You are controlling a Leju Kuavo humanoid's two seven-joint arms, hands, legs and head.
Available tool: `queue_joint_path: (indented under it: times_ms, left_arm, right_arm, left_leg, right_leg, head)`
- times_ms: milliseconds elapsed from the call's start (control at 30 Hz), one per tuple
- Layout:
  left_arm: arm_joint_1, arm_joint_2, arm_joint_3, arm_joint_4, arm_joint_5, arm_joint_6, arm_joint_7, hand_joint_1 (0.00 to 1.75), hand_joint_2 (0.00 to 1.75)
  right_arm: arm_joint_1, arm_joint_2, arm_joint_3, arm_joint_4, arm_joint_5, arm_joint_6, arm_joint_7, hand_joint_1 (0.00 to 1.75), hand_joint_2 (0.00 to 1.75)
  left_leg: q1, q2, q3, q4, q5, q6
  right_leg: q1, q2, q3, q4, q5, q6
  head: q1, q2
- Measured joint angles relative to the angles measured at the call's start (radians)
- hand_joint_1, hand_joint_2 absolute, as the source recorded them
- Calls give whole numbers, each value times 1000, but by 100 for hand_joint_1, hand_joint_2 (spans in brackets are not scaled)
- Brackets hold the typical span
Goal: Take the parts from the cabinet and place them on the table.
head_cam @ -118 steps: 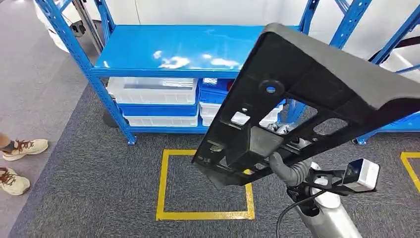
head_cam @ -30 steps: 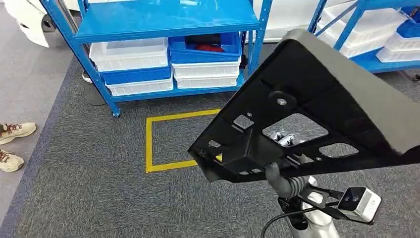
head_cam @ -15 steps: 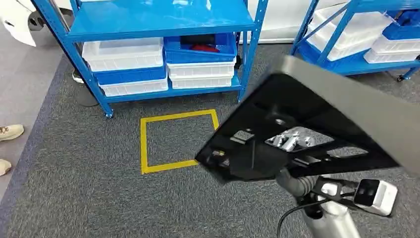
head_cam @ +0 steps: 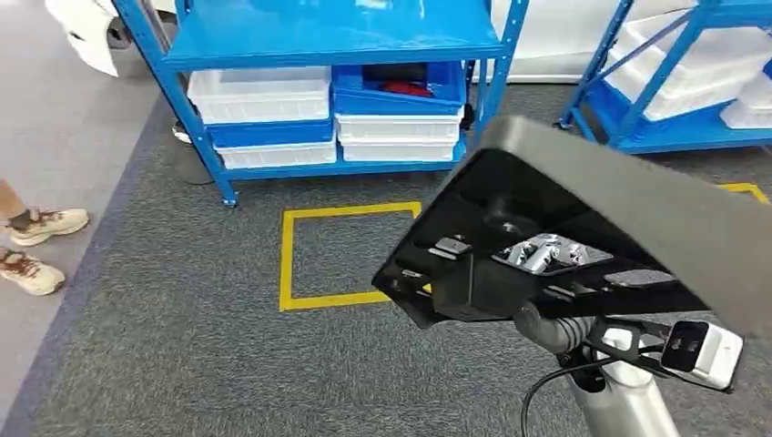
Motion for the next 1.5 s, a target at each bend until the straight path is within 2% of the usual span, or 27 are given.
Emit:
queue_joint_path:
  times_ms: [67, 133, 200, 233, 267, 300, 433, 500, 567, 600, 633, 700, 733, 800, 900, 933, 967, 1000, 1067, 1133, 1200, 1233, 1267, 1300, 1433, 1467, 1500]
  left_arm:
    - [-3, 0, 0, 0, -3, -4, -1, 0, 0]
    - [0, 0, 0, 0, -14, -15, -1, 0, 0]
    - [0, 2, 0, 0, -22, -20, -1, 0, 0]
    - [-1, 3, 0, 0, -23, -21, -1, 0, 0]
    - [-3, 3, 0, 0, -24, -21, 0, 0, 0]
    - [-5, 4, 0, 0, -24, -20, 1, 0, 0]
    - [-2, 3, 12, 0, -25, -16, 16, 0, 0]
    - [-7, 0, 17, 0, -28, -20, 19, 0, 0]
    - [-10, -4, 18, 0, -36, -21, 21, 0, 0]
    - [-10, -5, 18, 0, -42, -21, 24, 0, 0]
    - [-8, -6, 18, 0, -43, -21, 28, 0, 0]
    - [-7, -13, 18, 0, -50, -21, 36, 0, 0]
    - [-7, -15, 18, 0, -54, -20, 38, 0, 0]
    - [-10, -21, 18, 0, -66, -20, 42, 0, 0]
    - [-6, -24, 18, 0, -78, -19, 47, 0, 0]
    - [-4, -23, 17, 0, -85, -19, 47, 0, 0]
    - [-2, -25, 17, 0, -94, -15, 47, 0, 0]
    - [-3, -25, 14, 0, -111, -11, 49, 0, 0]
    - [-8, -26, 8, 0, -140, -5, 48, 0, 0]
    - [-7, -28, -3, 0, -159, 3, 39, 0, 0]
    - [-4, -28, -11, 0, -167, 9, 31, 0, 0]
    - [-5, -28, -11, 0, -167, 10, 29, 0, 0]
    - [-7, -29, -11, 0, -167, 13, 29, 0, 0]
    - [-12, -29, -12, 0, -167, 15, 28, 0, 0]
    - [-5, -29, -13, 0, -169, 18, 25, 0, 0]
    - [-3, -31, -13, 0, -169, 18, 24, 0, 0]
    - [-7, -32, -13, 0, -169, 18, 23, 0, 0]
  right_arm:
    - [1, -2, -2, 0, 8, 9, -2, 173, 175]
    - [0, -2, -1, 0, 11, 18, -2, 173, 175]
    - [0, -2, -1, -1, 25, 24, -3, 173, 175]
    - [1, -3, -1, -2, 36, 24, -7, 173, 175]
    - [1, -6, 0, -2, 46, 25, -12, 173, 175]
    - [-1, -10, 0, -2, 53, 25, -15, 173, 175]
    - [-27, -20, 13, -2, 77, 18, -3, 173, 175]
    - [-44, -29, 21, -2, 77, 22, 0, 173, 175]
    - [-52, -44, 27, 0, 76, 24, 2, 173, 175]
    - [-52, -49, 30, 2, 75, 24, 2, 173, 175]
    - [-52, -52, 35, 2, 75, 25, 1, 173, 175]
    - [-52, -53, 45, 0, 95, 18, -4, 173, 175]
    - [-52, -51, 54, -3, 116, 6, -5, 173, 175]
    - [-48, -50, 79, -8, 146, -21, -7, 173, 175]
    - [-29, -50, 100, -11, 162, -53, -24, 173, 175]
    - [-22, -50, 110, -12, 166, -59, -29, 173, 175]
    - [-17, -50, 122, -14, 168, -67, -32, 173, 175]
    - [-11, -51, 131, -18, 167, -73, -36, 173, 175]
    - [1, -58, 147, -19, 165, -93, -37, 173, 175]
    - [25, -58, 162, -20, 169, -116, -37, 173, 175]
    - [49, -58, 177, -26, 184, -131, -37, 173, 175]
    - [55, -58, 184, -29, 188, -137, -37, 173, 175]
    - [59, -58, 190, -32, 189, -140, -38, 173, 175]
    - [63, -59, 192, -36, 190, -140, -38, 173, 175]
    - [66, -60, 202, -41, 194, -140, -38, 173, 175]
    - [66, -61, 204, -43, 194, -141, -38, 173, 175]
    - [68, -61, 206, -45, 194, -140, -39, 173, 175]
  left_leg:
    - [1, 15, -75, 160, -70, -6]
    - [1, 19, -89, 193, -58, -10]
    - [1, 31, -14, 46, 24, -7]
    - [0, 61, 41, -56, 66, -1]
    - [-9, 106, 62, -104, 57, 6]
    - [-11, 87, 61, -106, 64, 20]
    - [-3, 46, 57, -114, 75, 41]
    - [-2, 28, 54, -115, 79, 48]
    - [-2, 3, 50, -114, 81, 50]
    - [-3, -10, 49, -112, 81, 50]
    - [-3, -25, 50, -111, 81, 50]
    - [-2, -54, 53, -108, 80, 48]
    - [-2, -70, 55, -106, 78, 45]
    - [-5, -92, 44, -98, 78, 32]
    - [8, -130, 30, -105, 88, 11]
    - [5, -130, 26, -101, 85, 4]
    - [0, -52, 18, -80, 71, 1]
    - [-1, -9, -5, -30, 38, 0]
    - [2, 14, -79, 129, -38, -4]
    - [5, 17, -116, 209, -53, -8]
    - [6, 27, -58, 106, 10, -8]
    - [6, 44, -5, 9, 53, -6]
    - [4, 85, 42, -76, 77, -1]
    - [-10, 101, 50, -94, 63, 7]
    - [-8, 53, 42, -101, 72, 34]
    - [-2, 43, 48, -107, 78, 40]
    - [-1, 35, 47, -109, 81, 45]
  right_leg:
    - [4, -25, 0, 2, -3, -5]
    - [7, -48, 0, 6, -7, -5]
    - [7, -70, 4, 11, -13, -1]
    - [8, -81, 7, 14, -18, 2]
    - [15, -89, 8, 18, -23, 7]
    - [19, -96, 6, 22, -25, 11]
    - [17, -119, 6, 25, -34, 30]
    - [8, -30, -30, 114, -95, 40]
    - [4, -8, -109, 278, -166, 46]
    - [3, -6, -138, 333, -176, 48]
    - [1, -6, -141, 335, -160, 48]
    - [-2, 2, -86, 211, -72, 45]
    - [-5, 20, -42, 115, -22, 42]
    - [-11, 98, -9, 36, -20, 36]
    - [1, 62, -13, 38, -21, 27]
    - [-10, 44, -8, 23, -15, 18]
    - [-7, 29, -3, 17, -12, 12]
    - [-6, 16, -2, 17, -14, 2]
    - [-1, -17, -1, 18, -17, -2]
    - [1, -48, -1, 19, -19, -2]
    - [2, -77, 3, 20, -23, 1]
    - [1, -89, 6, 22, -27, 4]
    - [3, -101, 8, 26, -31, 10]
    - [12, -110, 7, 31, -36, 17]
    - [10, -146, 16, 28, -38, 36]
    - [3, -110, 16, 39, -51, 44]
    - [1, -53, -4, 80, -85, 46]
  head:
    - [0, 0]
    - [0, 0]
    - [0, 0]
    - [0, 0]
    - [0, 0]
    - [0, 0]
    - [0, 0]
    - [0, 0]
    - [0, 0]
    - [0, 0]
    - [0, 0]
    - [0, 0]
    - [0, 0]
    - [0, 0]
    - [0, 0]
    - [0, 0]
    - [0, 0]
    - [0, 0]
    - [0, 0]
    - [0, 0]
    - [0, 0]
    - [0, 0]
    - [0, 0]
    - [0, 0]
    - [0, 0]
    - [0, 0]
    - [0, 0]
